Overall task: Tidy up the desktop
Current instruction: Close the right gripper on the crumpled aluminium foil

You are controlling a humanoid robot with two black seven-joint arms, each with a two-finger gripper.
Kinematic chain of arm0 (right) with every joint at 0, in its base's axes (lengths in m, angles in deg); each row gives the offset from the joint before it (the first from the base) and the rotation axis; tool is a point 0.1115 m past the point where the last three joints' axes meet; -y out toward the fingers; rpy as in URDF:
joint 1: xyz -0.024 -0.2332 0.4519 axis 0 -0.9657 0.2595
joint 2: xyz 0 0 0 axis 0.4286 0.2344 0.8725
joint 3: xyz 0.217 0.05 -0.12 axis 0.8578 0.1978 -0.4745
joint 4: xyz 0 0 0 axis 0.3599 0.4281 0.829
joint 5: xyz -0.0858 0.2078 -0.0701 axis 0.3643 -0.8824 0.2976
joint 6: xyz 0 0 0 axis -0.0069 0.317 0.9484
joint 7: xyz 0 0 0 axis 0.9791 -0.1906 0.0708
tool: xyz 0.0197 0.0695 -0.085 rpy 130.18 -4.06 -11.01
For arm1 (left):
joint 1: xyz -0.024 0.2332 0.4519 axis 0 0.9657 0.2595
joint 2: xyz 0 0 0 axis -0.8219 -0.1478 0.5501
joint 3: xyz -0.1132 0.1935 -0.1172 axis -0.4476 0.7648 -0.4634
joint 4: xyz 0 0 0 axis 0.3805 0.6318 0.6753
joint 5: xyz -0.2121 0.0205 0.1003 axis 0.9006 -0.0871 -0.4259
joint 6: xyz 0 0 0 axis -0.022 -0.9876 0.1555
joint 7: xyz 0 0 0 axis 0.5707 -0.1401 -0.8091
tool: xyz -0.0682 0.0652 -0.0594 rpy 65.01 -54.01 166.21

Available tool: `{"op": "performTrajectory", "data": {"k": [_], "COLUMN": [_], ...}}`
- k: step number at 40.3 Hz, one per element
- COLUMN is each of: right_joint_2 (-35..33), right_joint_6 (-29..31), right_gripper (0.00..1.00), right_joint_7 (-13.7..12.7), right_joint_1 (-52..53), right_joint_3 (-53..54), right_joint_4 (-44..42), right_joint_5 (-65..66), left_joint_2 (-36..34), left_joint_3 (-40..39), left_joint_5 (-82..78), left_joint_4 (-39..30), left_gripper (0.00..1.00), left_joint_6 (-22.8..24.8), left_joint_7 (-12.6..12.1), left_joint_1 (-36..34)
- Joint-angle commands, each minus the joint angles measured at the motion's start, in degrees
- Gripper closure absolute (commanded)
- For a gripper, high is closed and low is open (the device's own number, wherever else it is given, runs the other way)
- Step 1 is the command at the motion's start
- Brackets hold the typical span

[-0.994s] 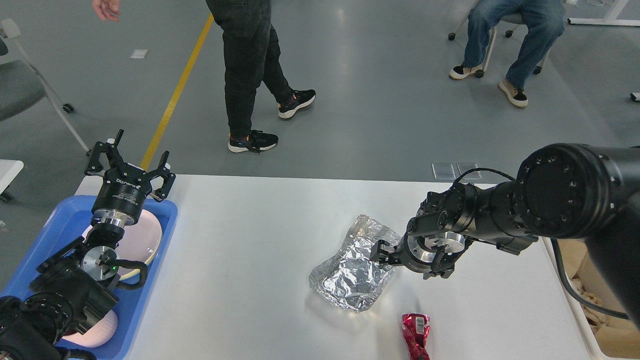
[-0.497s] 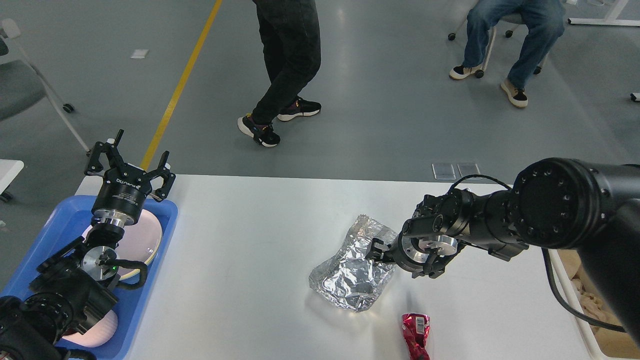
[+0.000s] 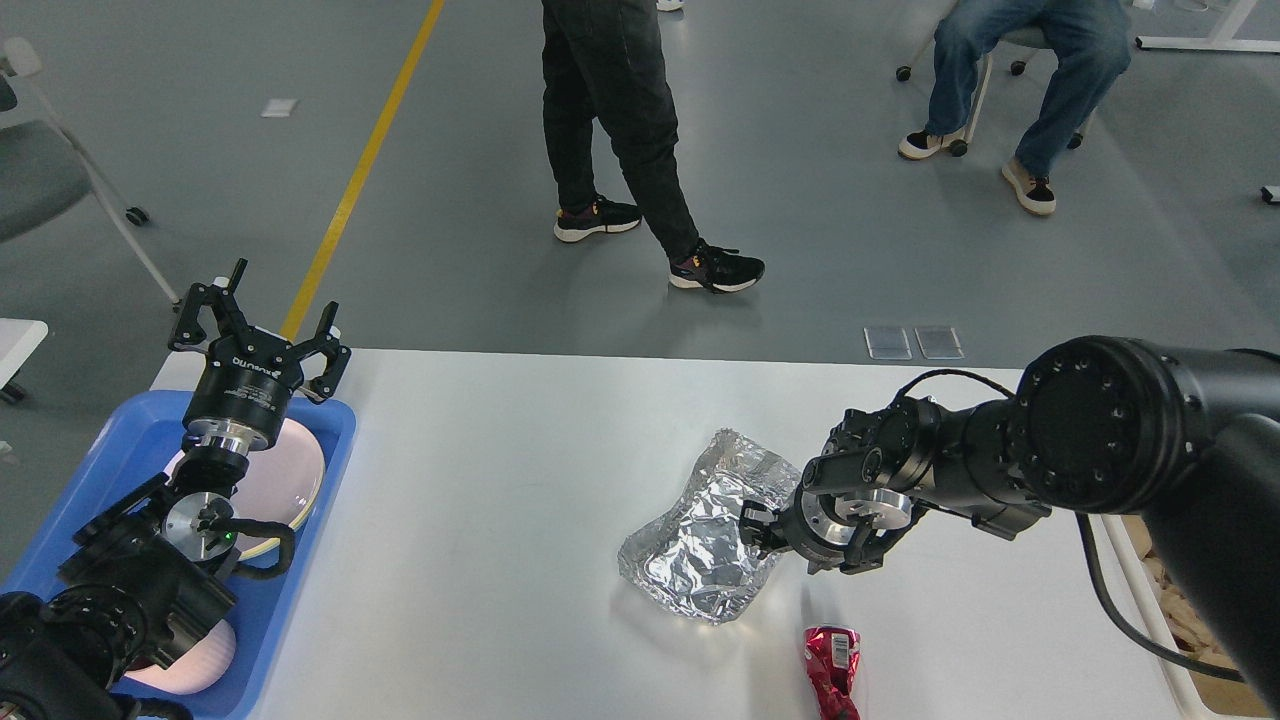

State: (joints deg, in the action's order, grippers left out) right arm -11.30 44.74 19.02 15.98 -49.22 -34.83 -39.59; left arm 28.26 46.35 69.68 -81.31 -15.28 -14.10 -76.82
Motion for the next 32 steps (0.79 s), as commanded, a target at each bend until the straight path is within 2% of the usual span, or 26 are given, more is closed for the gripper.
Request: {"op": "performTrajectory", "data": {"k": [1,19,24,32], "right_joint_2": [0.1,0.5,0.4,0.2], "right_joint_6": [0.2,0.7,2.1,6.1], "right_gripper": [0.57,0.85,0.99,1.0], "right_joint_7": [0.0,-0.1,-0.1,-0.1], "right_joint_1": [-0.3,-0.3,-0.2,0.3], "right_joint_3": [0.1,0.6,1.5,2.0], "right_joint_4": [-0.1,0.1,0.1,0.1], "right_joint_5": [0.0,-0.1,-0.1,-0.1], "left_joint_2": [0.0,0.0,0.0,0.0], "left_joint_3": [0.0,0.0,0.0,0.0], "left_joint_5": [0.0,0.0,0.0,0.0], "left_joint_4": [0.0,0.0,0.0,0.0], "left_gripper": [0.04,0.04,0.04,0.04], "left_joint_6": [0.0,0.0,0.0,0.0], "left_joint_7": [0.0,0.0,0.0,0.0], "left_joint_1": [0.0,0.0,0.0,0.0]}}
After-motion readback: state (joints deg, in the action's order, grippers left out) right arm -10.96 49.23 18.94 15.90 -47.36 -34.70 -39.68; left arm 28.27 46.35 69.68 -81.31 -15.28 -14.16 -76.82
